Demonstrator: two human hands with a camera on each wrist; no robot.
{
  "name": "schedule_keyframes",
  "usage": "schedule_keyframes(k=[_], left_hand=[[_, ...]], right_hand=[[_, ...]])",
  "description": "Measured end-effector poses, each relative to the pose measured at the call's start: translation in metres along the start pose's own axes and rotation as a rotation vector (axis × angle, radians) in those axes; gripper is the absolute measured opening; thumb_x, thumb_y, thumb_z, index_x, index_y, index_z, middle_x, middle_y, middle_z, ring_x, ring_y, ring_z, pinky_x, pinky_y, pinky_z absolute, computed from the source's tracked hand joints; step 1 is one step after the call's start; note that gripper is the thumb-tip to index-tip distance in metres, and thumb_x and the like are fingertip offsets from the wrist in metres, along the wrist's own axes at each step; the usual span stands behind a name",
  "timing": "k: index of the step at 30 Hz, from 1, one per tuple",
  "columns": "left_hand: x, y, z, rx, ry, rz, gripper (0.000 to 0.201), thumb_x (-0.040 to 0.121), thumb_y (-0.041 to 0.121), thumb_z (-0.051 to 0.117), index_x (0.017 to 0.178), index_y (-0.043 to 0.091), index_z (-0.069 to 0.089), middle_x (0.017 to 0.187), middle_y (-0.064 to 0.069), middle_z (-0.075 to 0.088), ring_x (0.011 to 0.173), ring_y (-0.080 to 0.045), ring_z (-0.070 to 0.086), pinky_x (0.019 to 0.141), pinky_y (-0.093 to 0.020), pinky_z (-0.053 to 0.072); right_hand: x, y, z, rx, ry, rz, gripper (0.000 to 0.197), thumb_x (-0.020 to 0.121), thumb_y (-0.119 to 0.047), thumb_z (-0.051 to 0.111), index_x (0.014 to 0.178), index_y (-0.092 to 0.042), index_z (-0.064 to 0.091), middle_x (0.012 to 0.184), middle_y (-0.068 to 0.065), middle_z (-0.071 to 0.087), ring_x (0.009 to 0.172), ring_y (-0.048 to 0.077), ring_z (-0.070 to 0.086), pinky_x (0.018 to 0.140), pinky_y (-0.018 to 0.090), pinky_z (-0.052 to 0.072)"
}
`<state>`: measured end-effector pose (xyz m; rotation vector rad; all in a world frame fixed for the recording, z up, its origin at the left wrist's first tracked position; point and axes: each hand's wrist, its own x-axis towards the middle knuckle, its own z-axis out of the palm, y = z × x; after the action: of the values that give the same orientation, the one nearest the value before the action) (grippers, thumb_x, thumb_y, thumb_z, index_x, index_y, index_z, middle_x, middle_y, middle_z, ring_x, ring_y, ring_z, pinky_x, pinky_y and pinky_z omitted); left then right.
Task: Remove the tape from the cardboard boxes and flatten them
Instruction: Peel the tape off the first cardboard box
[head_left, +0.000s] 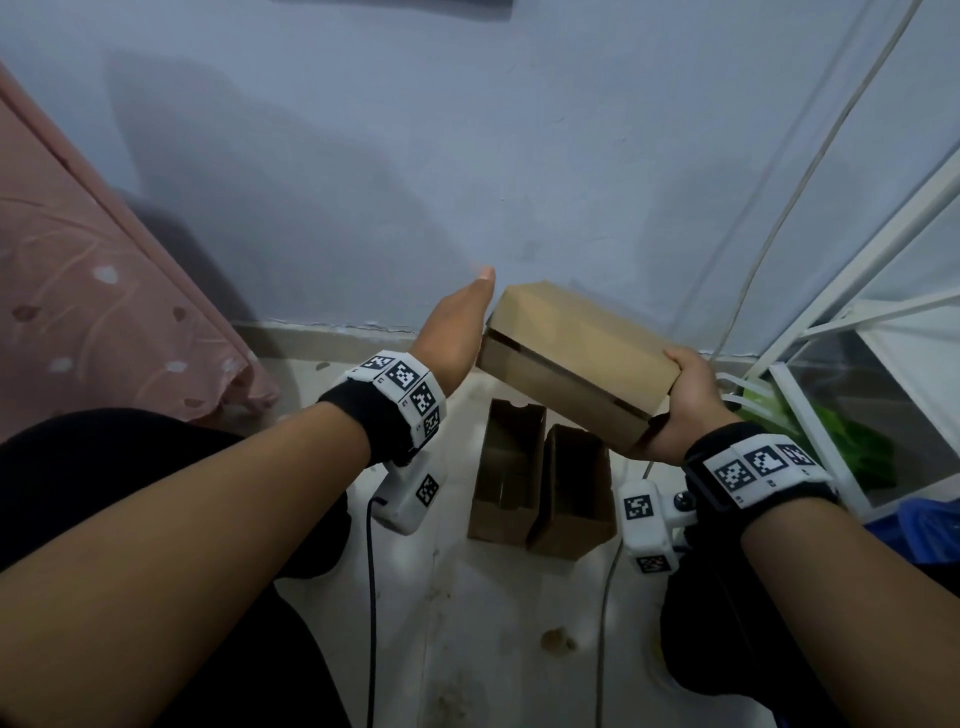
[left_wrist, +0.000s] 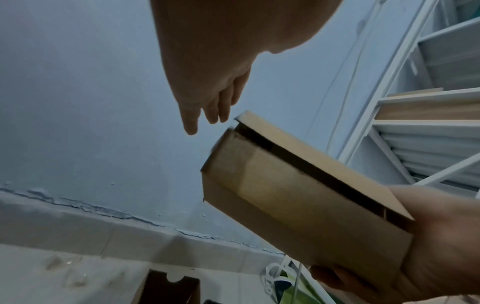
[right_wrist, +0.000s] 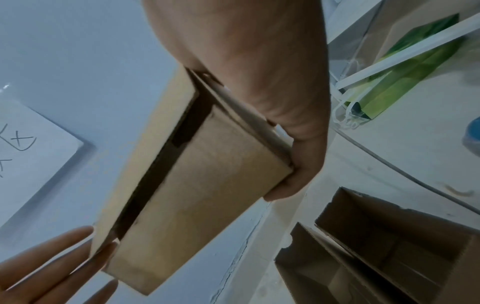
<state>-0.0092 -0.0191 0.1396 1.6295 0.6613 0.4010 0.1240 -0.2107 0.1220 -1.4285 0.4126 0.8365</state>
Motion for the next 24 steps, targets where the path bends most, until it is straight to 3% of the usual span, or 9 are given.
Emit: schedule_keyframes(k=[3, 6, 9, 13, 15, 17, 20, 24], left_hand=[[-0.004, 0.001, 0.005, -0.006, -0.095, -0.024, 0.052, 0.100, 0.065, 0.027, 0.107, 0.033, 0.066, 0.121, 0.010, 0.064, 0.115, -0.007, 0.058, 0.106, -0.034, 0.038], [0.000, -0.005, 0.005, 0.019, -0.099, -0.068, 0.064, 0.079, 0.081, 0.031, 0.100, 0.033, 0.068, 0.115, 0.014, 0.065, 0.117, -0.008, 0.058, 0.113, -0.039, 0.038], [-0.003, -0.004, 0.003, 0.022, -0.087, -0.080, 0.047, 0.083, 0.079, 0.033, 0.089, 0.040, 0.058, 0.110, 0.017, 0.058, 0.116, -0.012, 0.054, 0.119, -0.043, 0.034], [-0.007, -0.009, 0.007, 0.015, -0.088, -0.052, 0.031, 0.105, 0.059, 0.029, 0.107, 0.039, 0.054, 0.119, 0.021, 0.051, 0.114, -0.003, 0.050, 0.112, -0.032, 0.034], [-0.009, -0.008, 0.009, 0.021, -0.068, -0.045, 0.033, 0.107, 0.056, 0.026, 0.097, 0.042, 0.055, 0.108, 0.028, 0.052, 0.104, 0.003, 0.051, 0.101, -0.027, 0.034], [-0.007, -0.008, 0.010, 0.009, -0.030, -0.039, 0.035, 0.106, 0.057, 0.025, 0.098, 0.046, 0.057, 0.104, 0.031, 0.050, 0.107, 0.000, 0.050, 0.106, -0.030, 0.033], [-0.005, -0.011, 0.008, -0.016, -0.047, -0.048, 0.054, 0.105, 0.061, 0.024, 0.135, 0.031, 0.058, 0.124, 0.019, 0.050, 0.121, -0.003, 0.045, 0.118, -0.032, 0.029], [0.001, -0.014, 0.006, -0.029, -0.094, -0.073, 0.090, 0.083, 0.082, 0.025, 0.144, 0.025, 0.057, 0.147, 0.009, 0.053, 0.135, -0.008, 0.046, 0.122, -0.039, 0.026]], right_hand=[[0.001, 0.001, -0.001, 0.010, 0.019, -0.008, 0.045, 0.084, -0.060, 0.059, 0.107, -0.022, 0.062, 0.130, 0.010, 0.066, 0.113, 0.035, 0.065, 0.100, 0.055, 0.049], [0.002, 0.000, -0.002, -0.032, -0.019, 0.006, 0.050, 0.083, -0.061, 0.060, 0.115, -0.023, 0.060, 0.127, 0.014, 0.064, 0.112, 0.037, 0.063, 0.097, 0.054, 0.049], [0.000, 0.000, -0.002, -0.076, -0.111, 0.013, 0.051, 0.083, -0.062, 0.063, 0.114, -0.022, 0.061, 0.116, 0.013, 0.064, 0.112, 0.038, 0.062, 0.095, 0.056, 0.049], [-0.004, -0.001, 0.001, -0.089, -0.116, -0.023, 0.038, 0.081, -0.053, 0.069, 0.106, -0.024, 0.062, 0.117, 0.012, 0.063, 0.113, 0.037, 0.063, 0.093, 0.058, 0.051], [-0.004, 0.000, 0.004, -0.069, -0.085, -0.049, 0.038, 0.079, -0.051, 0.070, 0.104, -0.024, 0.062, 0.117, 0.012, 0.064, 0.111, 0.037, 0.064, 0.092, 0.058, 0.053], [-0.004, 0.001, 0.006, -0.032, -0.067, -0.074, 0.033, 0.082, -0.050, 0.068, 0.100, -0.023, 0.062, 0.110, 0.010, 0.064, 0.105, 0.035, 0.065, 0.094, 0.057, 0.053], [-0.006, 0.001, 0.009, 0.007, -0.051, -0.107, 0.026, 0.090, -0.048, 0.062, 0.091, -0.022, 0.059, 0.095, 0.008, 0.063, 0.092, 0.031, 0.064, 0.099, 0.056, 0.051], [-0.006, -0.001, 0.007, -0.022, -0.059, -0.107, 0.028, 0.088, -0.049, 0.064, 0.095, -0.022, 0.061, 0.104, 0.011, 0.063, 0.101, 0.035, 0.063, 0.098, 0.059, 0.050]])
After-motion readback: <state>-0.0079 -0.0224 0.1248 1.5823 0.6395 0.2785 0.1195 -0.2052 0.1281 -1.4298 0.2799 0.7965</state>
